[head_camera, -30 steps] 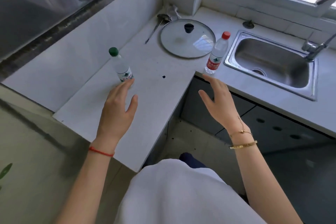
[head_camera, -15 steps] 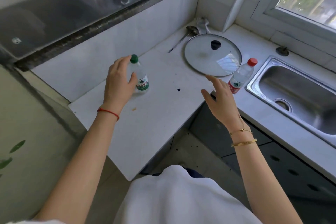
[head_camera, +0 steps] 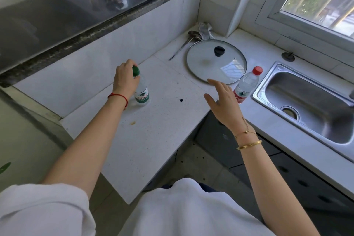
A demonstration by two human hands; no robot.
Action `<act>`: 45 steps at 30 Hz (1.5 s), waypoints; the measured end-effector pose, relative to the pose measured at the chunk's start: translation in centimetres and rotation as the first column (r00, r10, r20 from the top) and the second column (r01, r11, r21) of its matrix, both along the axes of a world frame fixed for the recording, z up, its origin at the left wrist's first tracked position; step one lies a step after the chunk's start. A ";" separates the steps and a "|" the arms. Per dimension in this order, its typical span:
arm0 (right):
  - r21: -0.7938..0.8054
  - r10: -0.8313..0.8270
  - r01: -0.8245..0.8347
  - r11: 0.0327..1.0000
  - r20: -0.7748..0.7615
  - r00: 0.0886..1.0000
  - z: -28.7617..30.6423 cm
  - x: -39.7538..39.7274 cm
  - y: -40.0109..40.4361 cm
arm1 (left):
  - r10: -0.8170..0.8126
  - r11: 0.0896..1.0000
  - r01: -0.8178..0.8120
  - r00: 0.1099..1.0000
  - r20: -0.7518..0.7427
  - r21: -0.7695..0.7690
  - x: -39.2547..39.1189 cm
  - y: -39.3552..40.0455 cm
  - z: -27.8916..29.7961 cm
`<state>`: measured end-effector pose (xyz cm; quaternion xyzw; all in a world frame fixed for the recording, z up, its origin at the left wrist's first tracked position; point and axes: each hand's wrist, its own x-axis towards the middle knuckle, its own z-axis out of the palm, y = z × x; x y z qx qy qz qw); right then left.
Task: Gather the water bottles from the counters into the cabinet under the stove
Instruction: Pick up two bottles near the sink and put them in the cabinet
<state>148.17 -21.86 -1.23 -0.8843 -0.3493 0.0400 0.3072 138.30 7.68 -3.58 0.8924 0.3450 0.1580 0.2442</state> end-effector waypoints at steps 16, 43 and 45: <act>0.041 -0.246 0.243 0.969 0.236 0.940 0.0 10.7 -4.8 | -0.242 0.969 0.246 0.947 0.209 0.010 4.1 -8.6 1.7; 0.214 -0.378 0.355 0.910 0.076 0.923 -2.0 9.8 -9.2 | -0.411 0.911 0.409 0.891 0.193 0.051 6.5 -15.8 2.8; 0.220 -0.389 0.366 0.904 0.075 0.918 -1.2 7.3 -9.9 | -0.446 0.894 0.445 0.873 0.198 0.054 5.4 -16.1 2.9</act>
